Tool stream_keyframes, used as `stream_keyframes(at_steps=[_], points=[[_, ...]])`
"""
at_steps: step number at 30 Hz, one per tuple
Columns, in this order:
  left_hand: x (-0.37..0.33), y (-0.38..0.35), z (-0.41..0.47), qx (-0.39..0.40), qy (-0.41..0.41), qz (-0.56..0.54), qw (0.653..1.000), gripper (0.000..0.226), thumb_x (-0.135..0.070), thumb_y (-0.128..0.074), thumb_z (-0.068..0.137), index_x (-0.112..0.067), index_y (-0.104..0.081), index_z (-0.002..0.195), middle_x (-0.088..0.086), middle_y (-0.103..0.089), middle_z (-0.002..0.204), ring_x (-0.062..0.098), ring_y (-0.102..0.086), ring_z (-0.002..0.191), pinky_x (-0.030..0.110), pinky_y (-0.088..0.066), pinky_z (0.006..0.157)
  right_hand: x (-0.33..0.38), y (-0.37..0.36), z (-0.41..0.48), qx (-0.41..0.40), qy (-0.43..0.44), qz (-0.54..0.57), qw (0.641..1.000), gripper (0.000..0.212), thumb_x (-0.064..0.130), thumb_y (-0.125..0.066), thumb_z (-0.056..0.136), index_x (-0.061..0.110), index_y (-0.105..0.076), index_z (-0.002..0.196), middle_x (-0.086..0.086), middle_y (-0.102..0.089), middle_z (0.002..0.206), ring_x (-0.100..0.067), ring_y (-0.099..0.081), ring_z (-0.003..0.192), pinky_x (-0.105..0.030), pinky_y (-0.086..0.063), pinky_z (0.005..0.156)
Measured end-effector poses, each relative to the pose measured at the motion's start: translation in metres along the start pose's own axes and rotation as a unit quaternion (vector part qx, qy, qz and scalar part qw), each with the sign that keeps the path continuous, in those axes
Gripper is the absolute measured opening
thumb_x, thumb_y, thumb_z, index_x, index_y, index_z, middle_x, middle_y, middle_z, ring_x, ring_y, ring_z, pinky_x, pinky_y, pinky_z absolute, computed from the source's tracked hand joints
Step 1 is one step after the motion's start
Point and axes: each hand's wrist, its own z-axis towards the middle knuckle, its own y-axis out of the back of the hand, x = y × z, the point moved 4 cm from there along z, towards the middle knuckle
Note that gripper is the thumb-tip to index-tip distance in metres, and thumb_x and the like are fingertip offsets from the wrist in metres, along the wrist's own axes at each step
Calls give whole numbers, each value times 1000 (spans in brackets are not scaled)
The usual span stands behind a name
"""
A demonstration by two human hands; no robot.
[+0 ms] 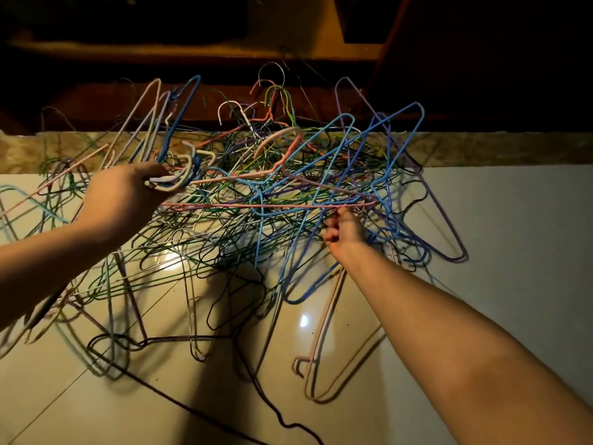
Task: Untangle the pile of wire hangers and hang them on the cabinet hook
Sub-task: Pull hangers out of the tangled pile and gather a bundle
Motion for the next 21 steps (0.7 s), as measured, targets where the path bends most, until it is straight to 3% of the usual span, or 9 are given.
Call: stream_keyframes(at_steps=[4,9,12,15,21], points=[[2,-1,0,8,27,-23,999,36,-24,-65,83,-5,-64,114,21,-65,112,29,-58,82,31,-40,63,-2,2,5,-33,19,-9,999,29,20,-43,96,17,-46,67,3,-36,57,-1,-25,24,-14,-15,31],[4,-3,4,20,37,-43,998,36,-29,-65,83,-9,-65,113,19,-66,111,30,-59,84,23,-41,59,-3,3,4,-45,3,33,998,37,34,-43,95,17,-38,63,3,-40,42,-5,-26,24,-15,-19,34],[4,-2,6,15,30,-49,998,35,-26,-67,82,-7,-66,111,20,-66,110,33,-61,89,35,-44,72,-1,4,4,-36,-1,52,998,36,28,-39,96,17,-35,62,6,-40,33,-5,-24,24,-13,-19,33],[4,-2,3,13,12,-44,999,30,-24,-68,81,-6,-68,105,20,-68,102,23,-53,74,31,-38,65,-1,6,4,-28,-6,34,999,35,17,-35,97,19,-35,62,7,-39,35,-4,-22,25,-14,-17,34],[2,0,2,3,-10,-15,1000,24,-19,-67,83,-6,-69,102,21,-68,100,27,-55,76,30,-34,64,0,6,4,-23,-4,30,999,34,9,-29,93,21,-33,62,10,-35,34,-4,-21,27,-12,-16,33]])
